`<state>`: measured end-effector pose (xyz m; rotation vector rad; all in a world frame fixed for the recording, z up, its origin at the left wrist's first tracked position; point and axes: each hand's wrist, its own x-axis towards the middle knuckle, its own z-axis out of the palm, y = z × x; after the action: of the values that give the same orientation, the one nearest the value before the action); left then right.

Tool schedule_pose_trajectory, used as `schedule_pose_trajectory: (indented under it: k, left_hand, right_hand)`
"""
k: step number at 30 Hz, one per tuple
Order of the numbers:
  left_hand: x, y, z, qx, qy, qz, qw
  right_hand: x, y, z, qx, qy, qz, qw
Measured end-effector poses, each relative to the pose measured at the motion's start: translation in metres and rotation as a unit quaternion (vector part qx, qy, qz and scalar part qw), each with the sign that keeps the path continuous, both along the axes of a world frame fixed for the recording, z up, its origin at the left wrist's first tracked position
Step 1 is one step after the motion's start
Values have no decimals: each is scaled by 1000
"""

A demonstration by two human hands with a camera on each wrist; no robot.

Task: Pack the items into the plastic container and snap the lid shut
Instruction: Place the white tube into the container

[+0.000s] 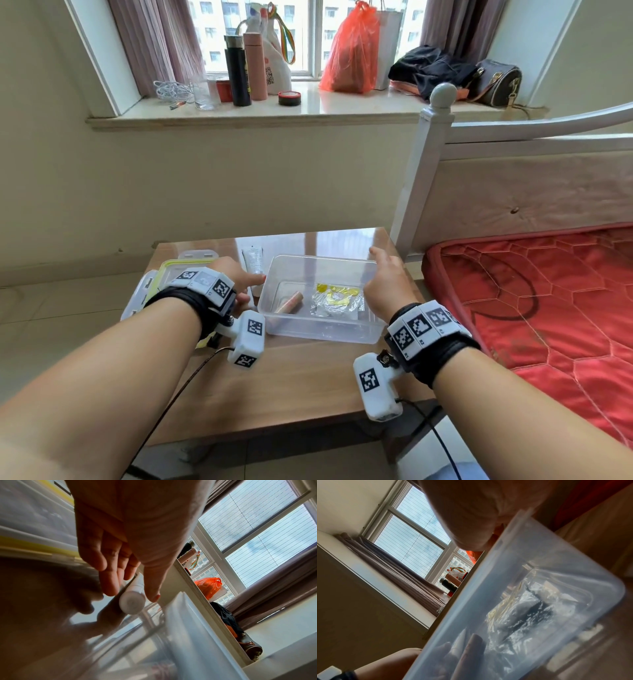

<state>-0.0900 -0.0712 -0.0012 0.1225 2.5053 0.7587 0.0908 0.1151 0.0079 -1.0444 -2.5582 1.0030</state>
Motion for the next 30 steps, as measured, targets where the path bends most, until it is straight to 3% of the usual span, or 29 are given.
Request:
schedule_pose_trajectory:
  k: [7, 11, 15, 19, 24, 30]
  left_hand:
    - [-4, 6, -4, 20, -26, 27, 999]
    - [-2, 3, -2, 95, -88, 64, 989]
    - [-6, -6, 6, 184, -150, 85, 968]
    - [3, -11, 19, 304, -203, 106, 924]
    - [21, -9, 36, 373, -140, 9, 917]
    - [53, 4, 48, 364, -164, -114, 910]
  right_hand:
    - [1, 0, -2, -17, 16, 0, 1000]
    - [2, -1, -1, -28, 20, 5, 999]
    - [5, 0, 5, -26, 9, 15, 1000]
    - [5, -2, 11, -4, 27, 21, 999]
    - [-3, -11, 27, -12, 117, 51, 992]
    - [-15, -37, 38, -203, 195, 109, 953]
